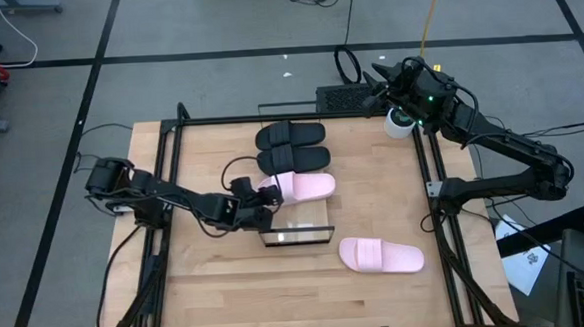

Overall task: Pick and place slides into the shelf
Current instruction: Put the pink slipper on the shelf

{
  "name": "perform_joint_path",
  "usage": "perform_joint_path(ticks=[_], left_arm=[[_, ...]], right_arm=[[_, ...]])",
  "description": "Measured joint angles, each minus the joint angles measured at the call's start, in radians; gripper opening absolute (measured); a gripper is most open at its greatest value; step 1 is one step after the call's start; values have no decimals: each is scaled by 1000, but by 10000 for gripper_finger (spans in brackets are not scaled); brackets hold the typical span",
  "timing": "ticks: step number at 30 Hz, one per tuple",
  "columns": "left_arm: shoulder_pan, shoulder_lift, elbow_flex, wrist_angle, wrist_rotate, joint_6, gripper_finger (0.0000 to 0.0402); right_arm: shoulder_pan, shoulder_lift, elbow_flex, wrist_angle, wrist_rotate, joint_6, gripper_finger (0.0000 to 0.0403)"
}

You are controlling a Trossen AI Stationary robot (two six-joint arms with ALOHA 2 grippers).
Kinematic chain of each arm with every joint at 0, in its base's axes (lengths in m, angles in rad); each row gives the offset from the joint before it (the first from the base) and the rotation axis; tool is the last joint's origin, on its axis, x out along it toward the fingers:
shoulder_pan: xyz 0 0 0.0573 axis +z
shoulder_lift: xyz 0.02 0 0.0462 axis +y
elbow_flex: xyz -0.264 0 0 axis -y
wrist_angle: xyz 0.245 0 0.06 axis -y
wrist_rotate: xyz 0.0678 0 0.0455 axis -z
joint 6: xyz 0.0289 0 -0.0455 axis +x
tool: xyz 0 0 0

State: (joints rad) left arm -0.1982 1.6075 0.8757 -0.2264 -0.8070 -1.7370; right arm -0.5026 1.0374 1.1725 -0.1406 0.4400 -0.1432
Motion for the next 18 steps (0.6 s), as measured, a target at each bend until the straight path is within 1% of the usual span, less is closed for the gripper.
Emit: perform_joint_path(ticks=[6, 11, 13, 18], left_arm=[[1, -49, 0, -50, -5, 1, 74], [-11, -118, 1, -158, -6, 3, 74], [-17, -158, -1, -237, -5, 1, 74], [-29, -252, 0, -375, -6, 11, 74]], right_arm=[[0, 0, 0, -2, 0, 0, 134], [0, -1, 0, -45, -18, 12, 134], [0, -2, 0, -107, -87, 41, 134], [1, -12, 0, -364, -359, 112, 134]])
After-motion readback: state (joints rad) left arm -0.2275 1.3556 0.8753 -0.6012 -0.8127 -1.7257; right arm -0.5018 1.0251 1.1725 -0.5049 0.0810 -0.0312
